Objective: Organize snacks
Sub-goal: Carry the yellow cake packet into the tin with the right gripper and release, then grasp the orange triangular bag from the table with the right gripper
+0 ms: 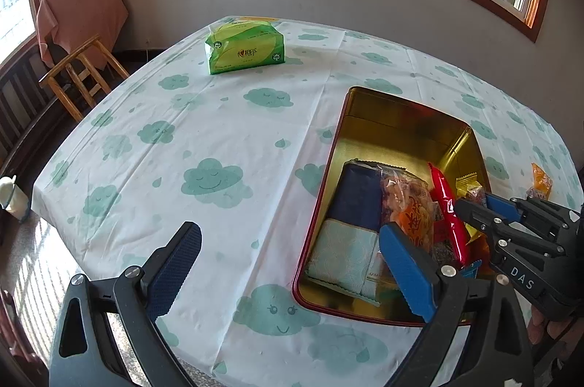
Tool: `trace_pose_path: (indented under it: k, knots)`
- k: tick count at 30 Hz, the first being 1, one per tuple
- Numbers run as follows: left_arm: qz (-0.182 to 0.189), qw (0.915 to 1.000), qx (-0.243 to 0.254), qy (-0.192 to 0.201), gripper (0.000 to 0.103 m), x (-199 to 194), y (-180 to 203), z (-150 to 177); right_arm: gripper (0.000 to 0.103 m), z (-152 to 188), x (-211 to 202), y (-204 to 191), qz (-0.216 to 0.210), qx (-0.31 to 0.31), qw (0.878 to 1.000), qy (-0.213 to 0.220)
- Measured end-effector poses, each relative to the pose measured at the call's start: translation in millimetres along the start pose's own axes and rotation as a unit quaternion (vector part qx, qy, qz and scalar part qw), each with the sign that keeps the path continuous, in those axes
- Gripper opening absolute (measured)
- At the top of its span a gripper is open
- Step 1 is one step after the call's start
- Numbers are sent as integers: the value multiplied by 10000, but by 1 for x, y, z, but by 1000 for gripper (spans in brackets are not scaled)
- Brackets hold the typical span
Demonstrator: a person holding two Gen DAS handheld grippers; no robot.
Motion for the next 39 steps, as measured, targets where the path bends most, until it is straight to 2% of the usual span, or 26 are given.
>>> trace_pose_path:
  k: [7,12,19,28,34,39]
  knots:
    - [4,10000,-12,-9,97,-1,-1,0,25,1,3,-4,-56,-31,10000,-33]
    - [26,10000,-6,-6,97,-2,0,0,37,0,0,-2,-80,26,10000,-28]
    - [63,9999,86,16,97,-5,13,-2,43,-5,-30,22,-8,230,9992,332]
    - [202,9993,308,44,97,-8,38,-6,45,14,-57,119,844,865,9920,361]
    - [275,9988,405,53,97,-8,53,-8,45,32,-65,194,1603,1394,9770,213]
    - [299,9983,506,23,97,-6,65,-10,49,44,-61,242,1920,1898,9629,44]
Point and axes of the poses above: each gripper's, at about its wrist camera, not at the fingertips, and x roughly the way its jaws point, y to its right, z to its underside, the point moved 1 cm from there along x, roughly the way its jaws point, and after that the axes turned 2 degrees about y, right-handed, at the moved point
